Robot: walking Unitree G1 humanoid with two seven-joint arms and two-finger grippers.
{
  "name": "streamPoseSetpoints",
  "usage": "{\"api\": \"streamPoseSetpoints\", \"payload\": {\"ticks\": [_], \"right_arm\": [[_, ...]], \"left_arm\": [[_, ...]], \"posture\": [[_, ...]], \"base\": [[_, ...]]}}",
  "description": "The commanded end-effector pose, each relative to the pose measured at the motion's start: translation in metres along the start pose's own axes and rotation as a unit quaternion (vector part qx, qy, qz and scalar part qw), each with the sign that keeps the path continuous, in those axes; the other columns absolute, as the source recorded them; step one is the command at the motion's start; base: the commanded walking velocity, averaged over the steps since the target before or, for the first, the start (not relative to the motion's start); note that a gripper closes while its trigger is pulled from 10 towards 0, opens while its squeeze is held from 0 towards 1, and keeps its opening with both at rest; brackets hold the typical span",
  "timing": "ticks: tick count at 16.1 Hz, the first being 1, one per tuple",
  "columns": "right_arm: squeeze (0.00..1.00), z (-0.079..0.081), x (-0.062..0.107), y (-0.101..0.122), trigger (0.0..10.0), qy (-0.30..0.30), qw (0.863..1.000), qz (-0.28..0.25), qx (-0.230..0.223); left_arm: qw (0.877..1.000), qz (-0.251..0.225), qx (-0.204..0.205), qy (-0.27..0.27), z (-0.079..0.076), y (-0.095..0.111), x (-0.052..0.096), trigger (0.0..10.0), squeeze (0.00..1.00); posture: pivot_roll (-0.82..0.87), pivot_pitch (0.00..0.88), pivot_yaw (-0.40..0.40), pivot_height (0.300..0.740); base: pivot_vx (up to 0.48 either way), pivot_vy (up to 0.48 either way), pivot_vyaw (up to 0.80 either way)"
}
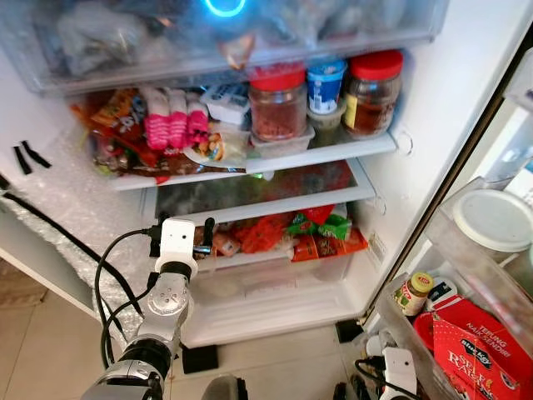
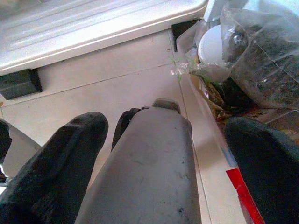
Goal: Restocking fridge
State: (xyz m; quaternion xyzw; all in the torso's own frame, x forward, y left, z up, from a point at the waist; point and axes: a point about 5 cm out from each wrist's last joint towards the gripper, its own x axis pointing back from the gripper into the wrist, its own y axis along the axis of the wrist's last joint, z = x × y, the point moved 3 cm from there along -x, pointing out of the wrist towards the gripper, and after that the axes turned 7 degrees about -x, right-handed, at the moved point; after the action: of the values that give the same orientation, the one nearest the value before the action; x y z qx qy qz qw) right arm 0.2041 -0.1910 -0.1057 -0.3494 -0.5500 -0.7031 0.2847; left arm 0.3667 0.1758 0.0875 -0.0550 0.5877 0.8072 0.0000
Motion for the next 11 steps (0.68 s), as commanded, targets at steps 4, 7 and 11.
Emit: {"api": "streamPoseSetpoints", "payload": {"ticks": [4, 7, 11], "right_arm": [[0.0, 0.0, 0.002, -0.013, 10.0, 0.002, 1.0, 0.021, 0.003], [0.0, -0.001, 0.002, -0.016, 10.0, 0.001, 1.0, 0.026, 0.003], [0.0, -0.001, 0.003, -0.017, 10.0, 0.001, 1.0, 0.028, 0.007]], "left_arm": [[0.999, 0.04, -0.009, -0.012, -0.008, -0.027, 0.021, 10.0, 0.0], [0.999, 0.038, -0.006, -0.016, -0.01, -0.026, 0.021, 10.0, 0.0], [0.998, 0.056, -0.006, -0.033, -0.017, -0.032, 0.023, 10.0, 0.0]], "posture": [[0.05, 0.043, 0.048, 0.645], [0.04, 0.044, 0.048, 0.645], [0.04, 0.024, 0.045, 0.645]], "base": [[0.0, 0.0, 0.0], [0.0, 0.0, 0.0], [-0.131, 0.0, 0.0]]}}
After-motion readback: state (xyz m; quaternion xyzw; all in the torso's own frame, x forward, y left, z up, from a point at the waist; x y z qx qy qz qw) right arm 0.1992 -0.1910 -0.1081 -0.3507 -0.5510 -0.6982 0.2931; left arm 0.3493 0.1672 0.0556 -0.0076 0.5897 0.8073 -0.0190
